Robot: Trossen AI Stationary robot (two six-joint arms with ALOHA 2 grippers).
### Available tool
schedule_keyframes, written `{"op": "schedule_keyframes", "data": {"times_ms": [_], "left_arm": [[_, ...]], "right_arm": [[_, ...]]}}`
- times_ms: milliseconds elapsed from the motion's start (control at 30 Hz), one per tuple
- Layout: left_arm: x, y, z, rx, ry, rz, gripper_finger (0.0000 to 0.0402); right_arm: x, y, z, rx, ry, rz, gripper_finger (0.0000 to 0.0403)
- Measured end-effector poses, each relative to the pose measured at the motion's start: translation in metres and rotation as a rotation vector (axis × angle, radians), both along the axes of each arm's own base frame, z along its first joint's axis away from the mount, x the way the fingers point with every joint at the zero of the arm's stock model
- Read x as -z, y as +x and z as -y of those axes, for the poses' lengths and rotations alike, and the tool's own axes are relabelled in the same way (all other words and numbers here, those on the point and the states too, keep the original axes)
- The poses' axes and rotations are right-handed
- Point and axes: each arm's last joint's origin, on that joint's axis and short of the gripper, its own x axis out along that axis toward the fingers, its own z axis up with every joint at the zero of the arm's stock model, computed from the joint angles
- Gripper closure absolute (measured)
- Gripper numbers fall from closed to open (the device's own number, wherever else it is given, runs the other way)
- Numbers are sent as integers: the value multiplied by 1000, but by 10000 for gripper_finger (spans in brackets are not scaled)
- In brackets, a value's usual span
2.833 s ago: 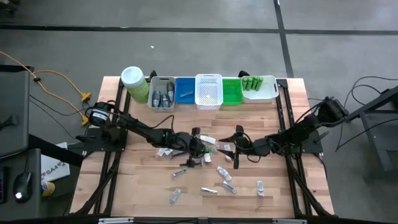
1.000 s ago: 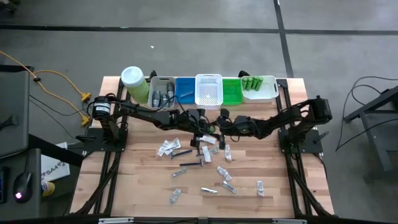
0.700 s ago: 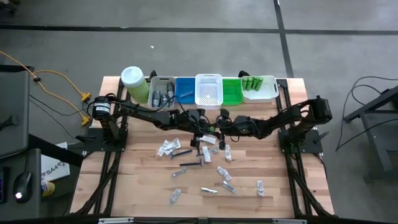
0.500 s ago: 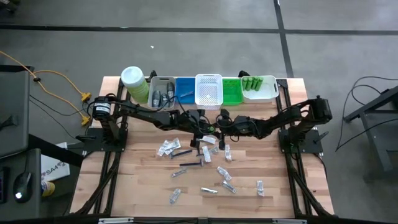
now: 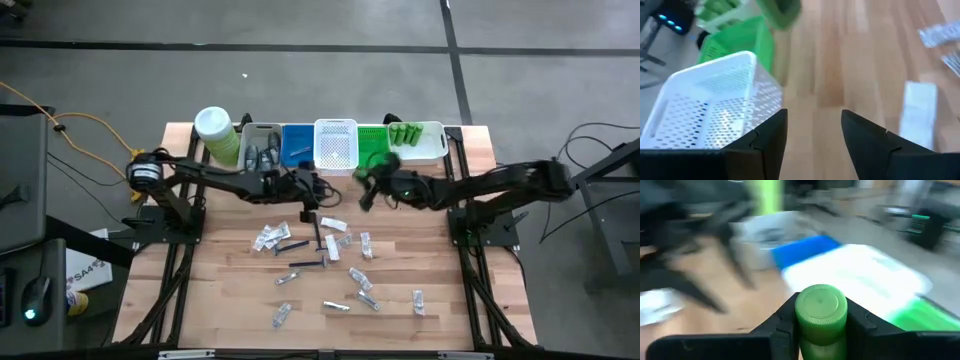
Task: Pick & Place Travel size toiletries
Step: Put the green shampoo into the right white bin
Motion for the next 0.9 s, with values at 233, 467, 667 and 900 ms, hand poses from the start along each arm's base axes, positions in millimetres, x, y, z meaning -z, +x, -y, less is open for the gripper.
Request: {"op": "schedule_keyframes", "data": {"times_ms": [233, 467, 667, 900], "left_arm": [[9, -37, -27, -107, -50, 25, 218], [21, -65, -45, -80, -54, 171, 217], [22, -78, -60, -50, -34, 255, 217], [12, -80, -67, 35, 5, 327, 217]], "right_arm": [[-28, -52, 20, 472, -41, -7, 319], [-16, -89, 43, 851, 20, -50, 319], [-8, -94, 64, 1026, 15, -31, 319], [18, -96, 92, 1208, 37, -66, 319]]}}
